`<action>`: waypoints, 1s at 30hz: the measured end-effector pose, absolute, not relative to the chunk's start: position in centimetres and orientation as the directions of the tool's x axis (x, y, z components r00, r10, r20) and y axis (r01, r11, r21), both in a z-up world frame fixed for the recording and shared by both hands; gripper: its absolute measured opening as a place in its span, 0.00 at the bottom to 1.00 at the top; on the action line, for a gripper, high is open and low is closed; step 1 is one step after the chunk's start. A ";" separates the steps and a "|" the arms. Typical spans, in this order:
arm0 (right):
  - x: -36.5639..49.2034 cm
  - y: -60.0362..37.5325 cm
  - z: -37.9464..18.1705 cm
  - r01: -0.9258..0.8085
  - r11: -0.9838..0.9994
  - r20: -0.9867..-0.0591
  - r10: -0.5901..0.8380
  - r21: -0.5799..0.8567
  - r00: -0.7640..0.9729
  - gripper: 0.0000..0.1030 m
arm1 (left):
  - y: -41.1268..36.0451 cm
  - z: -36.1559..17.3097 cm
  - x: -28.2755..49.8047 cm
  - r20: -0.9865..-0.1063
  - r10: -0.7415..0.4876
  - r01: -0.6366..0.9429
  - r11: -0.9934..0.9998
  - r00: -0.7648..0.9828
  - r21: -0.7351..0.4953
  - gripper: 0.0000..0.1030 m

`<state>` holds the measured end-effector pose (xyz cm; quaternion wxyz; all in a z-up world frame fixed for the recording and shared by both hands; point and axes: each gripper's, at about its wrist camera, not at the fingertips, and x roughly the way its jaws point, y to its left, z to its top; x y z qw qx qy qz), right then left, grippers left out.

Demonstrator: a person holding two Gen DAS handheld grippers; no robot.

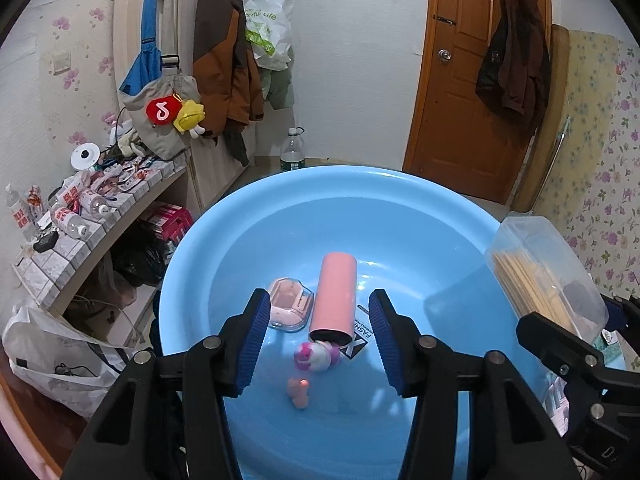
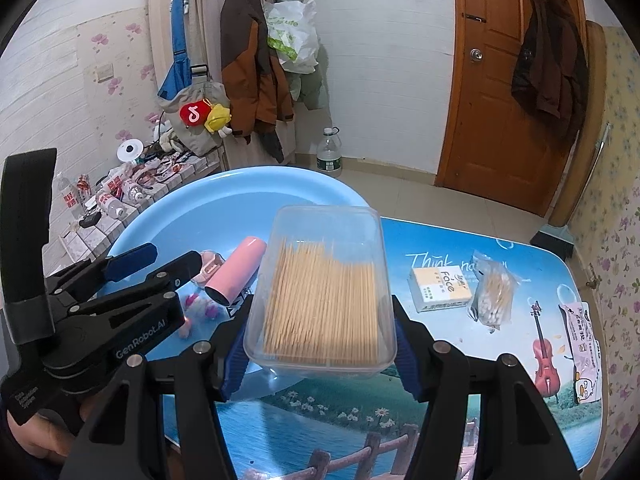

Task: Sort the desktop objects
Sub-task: 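Open the left tool to drop the figurine into the basin, then lower the toothpick box into the basin and open the right tool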

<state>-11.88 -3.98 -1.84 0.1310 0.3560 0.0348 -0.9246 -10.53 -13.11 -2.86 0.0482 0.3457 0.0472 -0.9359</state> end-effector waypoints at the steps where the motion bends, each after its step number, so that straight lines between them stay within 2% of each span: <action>1: -11.8 -4.0 -1.8 0.268 -0.963 -0.667 -0.217 0.028 -0.712 0.61 | -13.2 -2.9 -10.5 -0.653 -0.057 0.123 -0.991 -0.755 -0.056 0.48; 3: -11.8 -4.1 -1.8 0.269 -0.963 -0.668 -0.217 0.025 -0.712 0.61 | -13.3 -2.8 -10.2 -0.659 -0.052 0.122 -0.991 -0.750 -0.060 0.59; 5: -11.8 -4.3 -1.7 0.274 -0.961 -0.668 -0.218 0.022 -0.712 0.61 | -13.2 -2.4 -9.5 -0.643 -0.041 0.099 -0.994 -0.765 -0.055 0.78; 7: -11.8 -4.5 -1.7 0.278 -0.961 -0.667 -0.216 0.014 -0.713 0.61 | -13.0 -2.1 -9.0 -0.626 -0.054 0.096 -0.995 -0.778 -0.035 0.82; 20: -12.1 -5.7 -1.8 0.288 -0.957 -0.672 -0.219 0.009 -0.708 0.61 | -14.7 -1.6 -8.0 -0.616 -0.094 0.136 -0.990 -0.782 -0.023 0.90; 30: -12.6 -6.9 -2.6 0.310 -0.951 -0.684 -0.231 0.008 -0.692 0.59 | -16.4 -1.6 -7.6 -0.617 -0.080 0.161 -0.984 -0.783 -0.075 0.90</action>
